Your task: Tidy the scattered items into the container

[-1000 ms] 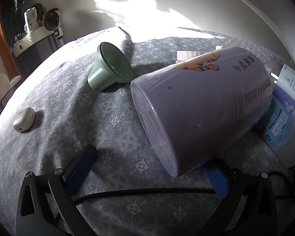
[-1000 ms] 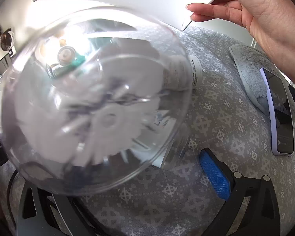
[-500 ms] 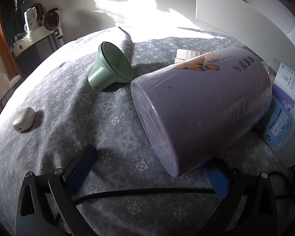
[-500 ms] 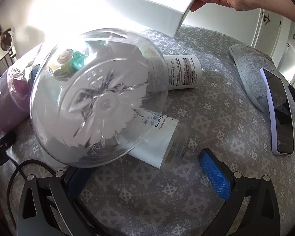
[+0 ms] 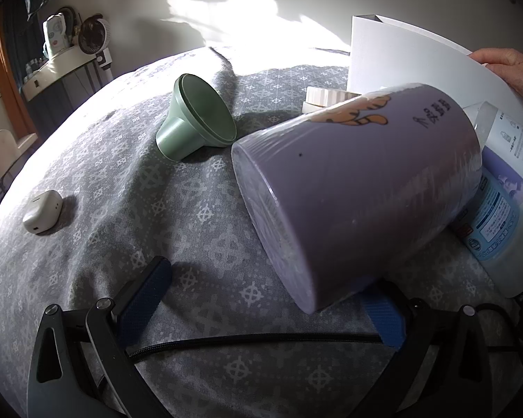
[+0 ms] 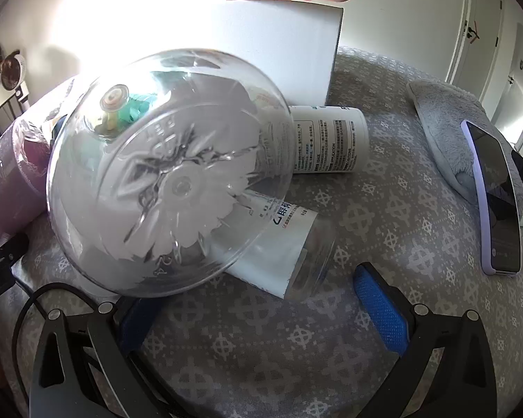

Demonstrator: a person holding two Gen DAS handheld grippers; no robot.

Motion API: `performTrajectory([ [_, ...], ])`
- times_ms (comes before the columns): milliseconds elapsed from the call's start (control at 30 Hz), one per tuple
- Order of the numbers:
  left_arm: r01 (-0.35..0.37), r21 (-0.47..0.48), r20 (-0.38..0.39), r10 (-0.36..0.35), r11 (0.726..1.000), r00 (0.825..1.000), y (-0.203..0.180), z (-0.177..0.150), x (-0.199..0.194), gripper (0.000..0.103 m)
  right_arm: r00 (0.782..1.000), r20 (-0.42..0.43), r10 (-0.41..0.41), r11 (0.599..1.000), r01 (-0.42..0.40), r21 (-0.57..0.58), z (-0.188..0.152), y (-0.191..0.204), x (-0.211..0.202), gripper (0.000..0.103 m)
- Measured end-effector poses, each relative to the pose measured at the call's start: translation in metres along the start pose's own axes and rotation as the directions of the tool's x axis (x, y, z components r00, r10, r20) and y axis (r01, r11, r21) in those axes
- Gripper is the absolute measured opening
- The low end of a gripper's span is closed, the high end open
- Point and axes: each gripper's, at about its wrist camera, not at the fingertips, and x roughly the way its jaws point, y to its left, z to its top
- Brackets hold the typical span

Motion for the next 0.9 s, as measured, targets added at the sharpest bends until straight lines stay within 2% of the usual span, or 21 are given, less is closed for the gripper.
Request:
performTrajectory([
  [133,0.002,0.002,0.0,-0.002,1.0,1.0,0.0,0.0,0.0,0.103,1.0,0.0,0.0,1.0,0.0,0.0,0.006,-0.015,0.002,0.103],
  [900,0.006,0.004,0.001,-0.006,1.0,1.0,-0.002,-0.001,0.003,0.103,1.0,-0.002,0.0,1.0,0.0,-0.003,0.007,-0.012,0.002,0.103],
])
